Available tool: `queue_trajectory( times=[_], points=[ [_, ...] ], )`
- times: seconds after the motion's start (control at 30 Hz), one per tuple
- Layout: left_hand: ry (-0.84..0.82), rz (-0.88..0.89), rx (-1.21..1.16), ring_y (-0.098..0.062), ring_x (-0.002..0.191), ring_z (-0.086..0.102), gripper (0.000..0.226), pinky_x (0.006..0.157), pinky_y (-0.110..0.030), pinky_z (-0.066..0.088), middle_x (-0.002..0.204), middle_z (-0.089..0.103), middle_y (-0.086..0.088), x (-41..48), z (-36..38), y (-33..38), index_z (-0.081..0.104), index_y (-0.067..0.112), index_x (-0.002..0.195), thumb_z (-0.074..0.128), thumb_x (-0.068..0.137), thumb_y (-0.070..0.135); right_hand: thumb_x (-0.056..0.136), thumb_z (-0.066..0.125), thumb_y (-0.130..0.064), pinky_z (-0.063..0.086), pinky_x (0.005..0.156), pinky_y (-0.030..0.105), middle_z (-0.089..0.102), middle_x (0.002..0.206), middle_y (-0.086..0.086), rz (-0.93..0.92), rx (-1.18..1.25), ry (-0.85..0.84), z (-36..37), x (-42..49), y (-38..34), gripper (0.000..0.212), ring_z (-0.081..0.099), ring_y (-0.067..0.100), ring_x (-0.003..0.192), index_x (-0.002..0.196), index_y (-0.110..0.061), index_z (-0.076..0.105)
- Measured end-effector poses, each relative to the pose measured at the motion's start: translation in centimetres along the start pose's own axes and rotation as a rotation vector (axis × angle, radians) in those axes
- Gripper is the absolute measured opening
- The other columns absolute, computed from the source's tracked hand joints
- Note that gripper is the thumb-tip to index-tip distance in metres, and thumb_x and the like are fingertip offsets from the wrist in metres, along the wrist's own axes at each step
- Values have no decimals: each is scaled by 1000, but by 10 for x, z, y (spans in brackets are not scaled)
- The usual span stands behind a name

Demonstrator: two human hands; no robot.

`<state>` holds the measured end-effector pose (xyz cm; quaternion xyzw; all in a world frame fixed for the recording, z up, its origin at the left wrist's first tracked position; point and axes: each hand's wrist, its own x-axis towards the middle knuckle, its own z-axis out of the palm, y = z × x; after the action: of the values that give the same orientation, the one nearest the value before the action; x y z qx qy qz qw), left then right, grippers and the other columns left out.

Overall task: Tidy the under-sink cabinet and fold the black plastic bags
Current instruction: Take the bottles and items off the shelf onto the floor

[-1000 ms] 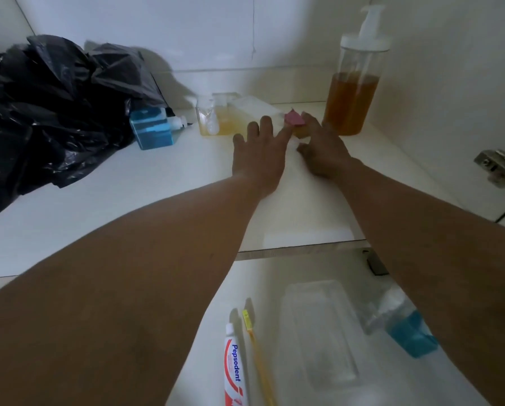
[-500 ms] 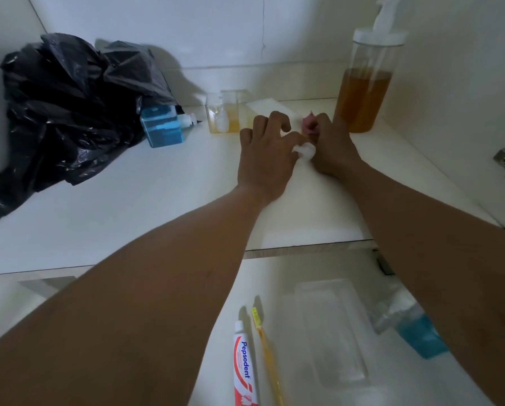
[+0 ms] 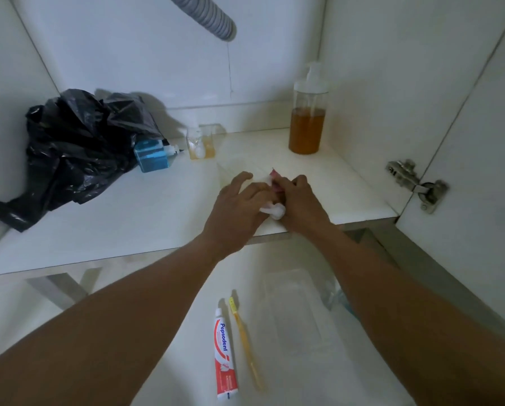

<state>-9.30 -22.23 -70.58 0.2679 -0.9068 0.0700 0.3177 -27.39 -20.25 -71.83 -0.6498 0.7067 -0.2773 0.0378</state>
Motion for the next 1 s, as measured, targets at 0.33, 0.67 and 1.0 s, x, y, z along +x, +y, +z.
queue_trajectory(
  times=[0.33,0.67,1.0],
  points=[
    [191,70,-34,-39,129,44,28,97,-57,50,118,70,-10,-75,-30,94,77,12,103,78,78,-2,89,72,-23,48,86,16,40,116,-3,-88,317,256,-10,-144,-8,59,51,9,98,141,-19,44],
    [380,-504,-455,-10,115,62,26,96,-17,48,119,67,12,-163,-53,138,69,28,111,67,89,13,91,58,-47,50,93,21,54,125,-6,-80,368,77,39,-179,-14,45,55,5,106,130,-28,46],
    [530,-1032,-495,-1,92,62,16,72,1,41,103,67,8,-151,-52,75,72,11,108,68,93,8,91,54,-45,36,90,42,61,121,0,-41,-104,-106,78,-140,-35,44,51,24,112,130,-25,50]
  ],
)
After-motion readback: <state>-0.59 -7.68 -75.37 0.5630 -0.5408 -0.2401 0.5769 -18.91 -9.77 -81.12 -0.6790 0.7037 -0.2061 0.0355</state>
